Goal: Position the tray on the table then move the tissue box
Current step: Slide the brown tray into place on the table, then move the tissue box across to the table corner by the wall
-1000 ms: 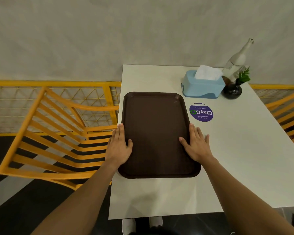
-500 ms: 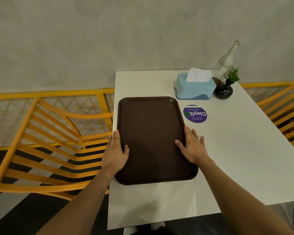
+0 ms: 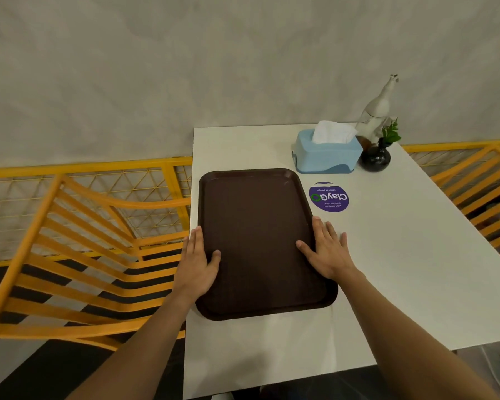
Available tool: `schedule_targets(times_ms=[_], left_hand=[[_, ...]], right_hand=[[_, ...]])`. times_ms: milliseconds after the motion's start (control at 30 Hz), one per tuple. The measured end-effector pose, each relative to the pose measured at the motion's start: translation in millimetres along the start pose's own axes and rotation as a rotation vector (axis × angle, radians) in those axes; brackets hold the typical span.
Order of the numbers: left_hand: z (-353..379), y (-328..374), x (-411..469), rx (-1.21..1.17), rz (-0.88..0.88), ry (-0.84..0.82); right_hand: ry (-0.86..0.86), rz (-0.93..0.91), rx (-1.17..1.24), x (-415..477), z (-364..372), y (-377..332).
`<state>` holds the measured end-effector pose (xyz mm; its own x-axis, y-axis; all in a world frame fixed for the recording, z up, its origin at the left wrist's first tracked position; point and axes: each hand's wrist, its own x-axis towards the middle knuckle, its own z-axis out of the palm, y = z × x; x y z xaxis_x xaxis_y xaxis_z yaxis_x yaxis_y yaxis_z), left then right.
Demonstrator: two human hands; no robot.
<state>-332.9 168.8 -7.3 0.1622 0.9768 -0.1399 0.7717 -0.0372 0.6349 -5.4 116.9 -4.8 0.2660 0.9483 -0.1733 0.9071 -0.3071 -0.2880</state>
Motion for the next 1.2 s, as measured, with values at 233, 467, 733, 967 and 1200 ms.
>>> schedule_targets(times_ms=[233, 467, 733, 967, 1200], left_hand=[[-21, 20, 2, -0.055, 0.037, 0.153], [6, 119, 52, -0.057, 0.189, 0.241], [76, 242, 139, -0.196, 0.234, 0.209], [121, 296, 201, -0.235, 0.113, 0.196], [143, 299, 240, -0.256, 0.020, 0.114]], right_hand=[[0.153, -0.010, 0.311, -2, -24, 5], [0.346, -0.028, 0.418, 46, -82, 49], [0.452, -0.151, 0.437, 144, -158, 112], [0.328, -0.156, 0.570, 219, -149, 144], [0.164, -0.096, 0.741, 242, -116, 154]])
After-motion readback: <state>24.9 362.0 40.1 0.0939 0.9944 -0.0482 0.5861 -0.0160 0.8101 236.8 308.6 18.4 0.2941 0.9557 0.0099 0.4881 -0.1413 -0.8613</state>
